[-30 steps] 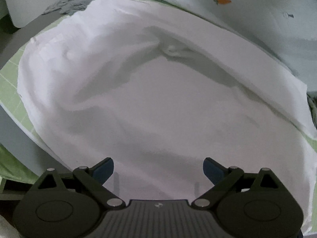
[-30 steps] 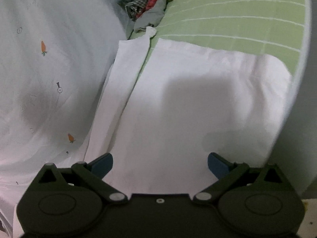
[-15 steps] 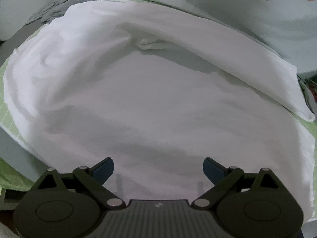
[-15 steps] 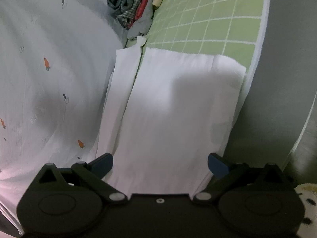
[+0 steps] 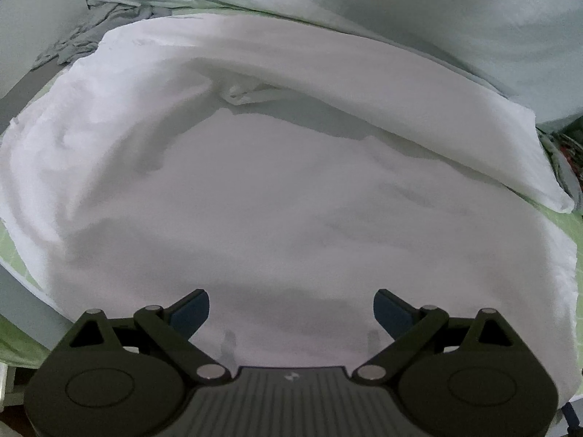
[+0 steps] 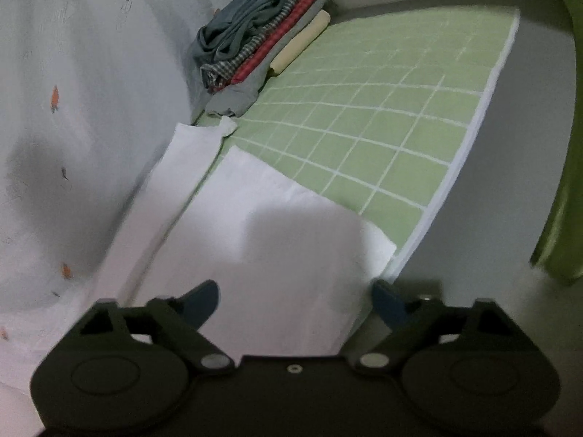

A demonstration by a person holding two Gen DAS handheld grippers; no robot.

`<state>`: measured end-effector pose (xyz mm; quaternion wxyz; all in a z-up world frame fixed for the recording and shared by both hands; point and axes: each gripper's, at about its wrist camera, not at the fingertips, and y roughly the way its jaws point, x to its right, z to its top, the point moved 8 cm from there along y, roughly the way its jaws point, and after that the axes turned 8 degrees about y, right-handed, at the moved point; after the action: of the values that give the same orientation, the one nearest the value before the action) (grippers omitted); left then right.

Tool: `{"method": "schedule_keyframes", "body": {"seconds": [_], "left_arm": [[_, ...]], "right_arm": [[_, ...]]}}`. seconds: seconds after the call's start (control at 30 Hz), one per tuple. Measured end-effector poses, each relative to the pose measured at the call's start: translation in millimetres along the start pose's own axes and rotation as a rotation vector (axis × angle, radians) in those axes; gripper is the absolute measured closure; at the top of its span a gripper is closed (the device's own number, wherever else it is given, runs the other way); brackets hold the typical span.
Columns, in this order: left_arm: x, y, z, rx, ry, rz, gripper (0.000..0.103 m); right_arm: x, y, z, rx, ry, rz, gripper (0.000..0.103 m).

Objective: Fold clothes

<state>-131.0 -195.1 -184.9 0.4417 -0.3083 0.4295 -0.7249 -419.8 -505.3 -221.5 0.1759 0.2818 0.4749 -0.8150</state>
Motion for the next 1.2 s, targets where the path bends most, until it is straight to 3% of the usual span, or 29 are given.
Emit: {"method": "schedule_keyframes", "body": {"seconds": [0.17, 0.33, 0.4, 0.47, 0.67, 0.93, 1.07, 1.1, 1.17, 1.2], "left_arm": [[-5, 1, 1, -0.001, -0.018, 0.016, 0.006], [-5, 2, 2, -0.002, -0.028, 0.021, 0.006], [-4, 2, 2, 0.001, -0.022, 0.019, 0.006], [-5, 2, 1, 0.003, -0.013, 0.012, 0.006], [-11, 9, 3, -0.013, 0.003, 0.008, 0.006], [-42, 7, 12, 0.003, -0.015, 0.013, 0.006], [-78, 0, 21, 0.028, -0.057, 0.042, 0.006], [-89, -2, 24, 0.035, -0.073, 0.050, 0.006], [-117, -6, 27, 0.050, -0.115, 0.079, 0.006], [-131, -9, 29, 0.058, -0.137, 0.093, 0.006]], "right_arm": [[-2, 7, 4, 0.001, -0.090, -0.062, 0.031], [-4, 13, 7, 0.004, -0.175, -0.118, 0.032], [-7, 18, 5, 0.006, -0.201, -0.122, 0.022], [-13, 23, 1, -0.004, -0.227, -0.093, 0.000], [-24, 38, -9, 0.029, -0.349, -0.213, 0.000], [-33, 45, -19, 0.073, -0.391, -0.297, 0.001], [-36, 41, -25, 0.177, -0.382, -0.413, 0.033], [-38, 40, -28, 0.187, -0.380, -0.410, 0.038], [-45, 39, -34, 0.200, -0.373, -0.405, 0.061], [-48, 39, -37, 0.202, -0.371, -0.406, 0.065]]}}
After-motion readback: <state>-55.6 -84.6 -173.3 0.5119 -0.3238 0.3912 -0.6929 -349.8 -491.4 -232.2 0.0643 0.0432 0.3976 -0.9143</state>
